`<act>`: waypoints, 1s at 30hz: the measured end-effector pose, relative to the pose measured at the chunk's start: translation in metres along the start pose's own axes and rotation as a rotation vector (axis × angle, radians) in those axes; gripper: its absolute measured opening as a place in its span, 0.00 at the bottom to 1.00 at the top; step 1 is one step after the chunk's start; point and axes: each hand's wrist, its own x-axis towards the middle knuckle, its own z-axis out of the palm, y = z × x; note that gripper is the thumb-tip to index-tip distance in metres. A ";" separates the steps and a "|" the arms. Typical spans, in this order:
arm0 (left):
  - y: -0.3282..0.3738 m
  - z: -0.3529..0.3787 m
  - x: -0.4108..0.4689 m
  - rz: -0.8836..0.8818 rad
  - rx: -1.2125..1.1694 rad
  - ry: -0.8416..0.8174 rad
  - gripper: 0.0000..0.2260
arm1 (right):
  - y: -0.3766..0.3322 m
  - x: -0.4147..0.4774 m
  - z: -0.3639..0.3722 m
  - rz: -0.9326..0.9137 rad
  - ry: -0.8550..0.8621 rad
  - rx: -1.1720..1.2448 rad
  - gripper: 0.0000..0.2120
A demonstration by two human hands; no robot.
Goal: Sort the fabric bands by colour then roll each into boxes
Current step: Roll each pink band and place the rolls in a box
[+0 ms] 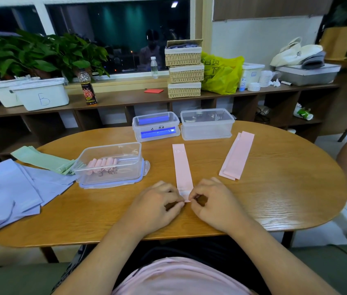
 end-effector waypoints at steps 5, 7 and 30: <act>0.003 -0.001 0.000 -0.029 0.039 -0.003 0.13 | -0.003 -0.001 -0.001 -0.005 0.018 -0.052 0.08; 0.004 -0.001 0.000 -0.040 0.064 -0.008 0.15 | -0.005 -0.002 -0.001 -0.003 0.013 -0.094 0.10; 0.003 -0.002 0.002 -0.156 0.103 -0.041 0.21 | -0.008 0.002 -0.003 -0.032 -0.143 -0.187 0.23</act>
